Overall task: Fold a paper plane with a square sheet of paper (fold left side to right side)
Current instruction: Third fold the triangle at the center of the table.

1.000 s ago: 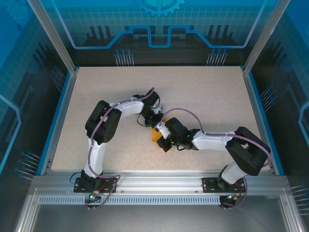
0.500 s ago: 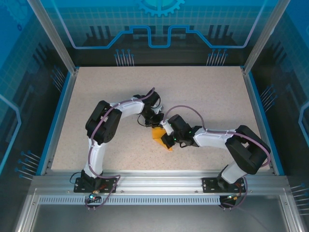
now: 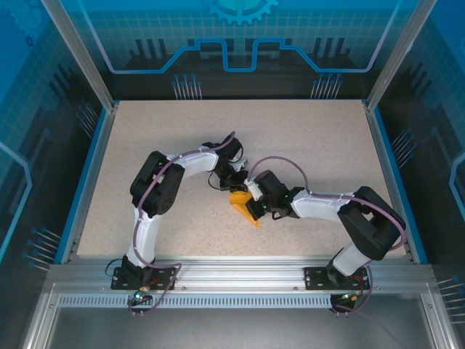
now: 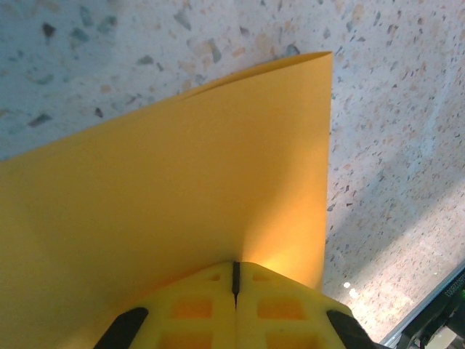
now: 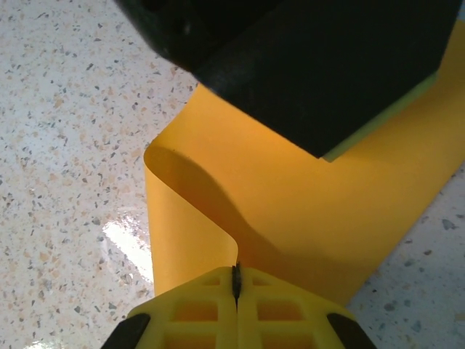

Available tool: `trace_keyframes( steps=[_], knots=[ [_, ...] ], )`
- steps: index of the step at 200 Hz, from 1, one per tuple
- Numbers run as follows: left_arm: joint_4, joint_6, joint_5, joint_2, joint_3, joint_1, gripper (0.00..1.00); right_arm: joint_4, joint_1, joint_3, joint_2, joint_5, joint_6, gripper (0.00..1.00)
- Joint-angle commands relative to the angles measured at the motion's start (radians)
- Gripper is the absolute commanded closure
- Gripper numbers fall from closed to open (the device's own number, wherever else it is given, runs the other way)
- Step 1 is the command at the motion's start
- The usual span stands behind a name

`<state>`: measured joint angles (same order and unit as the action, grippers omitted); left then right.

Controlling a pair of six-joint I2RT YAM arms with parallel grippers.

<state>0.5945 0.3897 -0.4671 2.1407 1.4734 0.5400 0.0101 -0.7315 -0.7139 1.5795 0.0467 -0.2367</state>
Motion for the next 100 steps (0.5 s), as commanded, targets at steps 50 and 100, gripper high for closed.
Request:
trace_keyframes(
  steps=[50,100],
  knots=[
    [0.036,-0.015,0.044,0.044,0.014,0.014,0.96,0.028,0.018,-0.03,0.031,-0.038,-0.012,1.0],
    [0.036,-0.014,0.044,0.045,0.015,0.016,0.96,0.029,0.021,-0.03,0.036,-0.047,-0.015,1.0]
  ],
)
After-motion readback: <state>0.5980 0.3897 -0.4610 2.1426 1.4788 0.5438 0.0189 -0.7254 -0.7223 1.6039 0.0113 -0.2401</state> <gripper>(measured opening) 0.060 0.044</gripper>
